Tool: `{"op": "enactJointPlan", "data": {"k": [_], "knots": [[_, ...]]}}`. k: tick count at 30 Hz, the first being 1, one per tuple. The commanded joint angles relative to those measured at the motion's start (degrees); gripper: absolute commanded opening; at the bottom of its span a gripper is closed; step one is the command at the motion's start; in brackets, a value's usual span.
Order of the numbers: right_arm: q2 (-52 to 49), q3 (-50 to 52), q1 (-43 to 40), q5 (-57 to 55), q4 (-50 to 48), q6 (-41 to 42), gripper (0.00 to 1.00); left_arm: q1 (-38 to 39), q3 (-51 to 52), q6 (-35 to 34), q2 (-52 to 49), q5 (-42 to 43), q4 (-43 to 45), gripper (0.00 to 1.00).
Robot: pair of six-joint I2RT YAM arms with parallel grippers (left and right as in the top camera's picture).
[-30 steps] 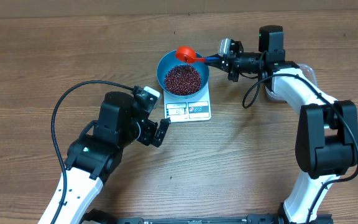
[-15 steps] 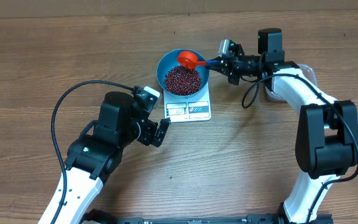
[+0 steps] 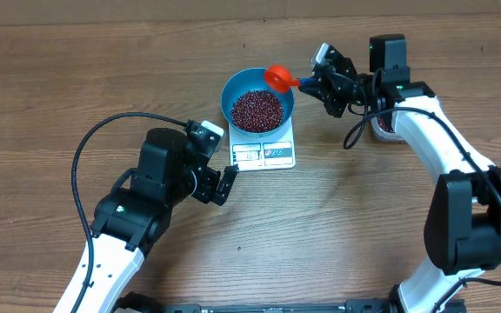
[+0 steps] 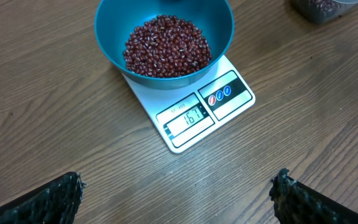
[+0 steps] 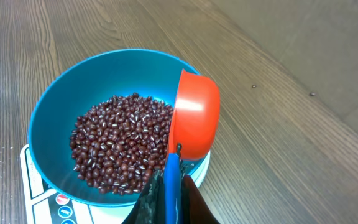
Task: Scoop item into bowl and weigh 150g on scale
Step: 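Lower the scoop into the teal bowl to scoop beans back out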
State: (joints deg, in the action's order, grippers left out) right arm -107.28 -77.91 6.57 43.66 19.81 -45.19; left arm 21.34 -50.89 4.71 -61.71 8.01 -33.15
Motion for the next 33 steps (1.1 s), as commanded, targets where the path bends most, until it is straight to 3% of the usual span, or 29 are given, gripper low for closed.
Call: {"op": "enactJointPlan", "data": {"k": [1, 14, 20, 33], "knots": [[1.6, -1.3, 2.1, -3.5, 1.8, 0.4, 0.04, -0.2, 0.2, 1.1, 1.0, 0.8, 0.1, 1.0], [2.0, -1.4, 14.1, -31.3, 3.0, -1.4, 0.04, -0.2, 0.2, 1.1, 1.0, 0.8, 0.1, 1.0], [2.0, -1.4, 14.2, -31.2, 3.5, -0.5, 0.04, -0.2, 0.2, 1.1, 1.0, 0.8, 0.1, 0.99], [2.0, -1.4, 14.2, -17.3, 8.6, 15.1, 0.04, -0.2, 0.2, 1.1, 1.0, 0.8, 0.1, 1.0]]}}
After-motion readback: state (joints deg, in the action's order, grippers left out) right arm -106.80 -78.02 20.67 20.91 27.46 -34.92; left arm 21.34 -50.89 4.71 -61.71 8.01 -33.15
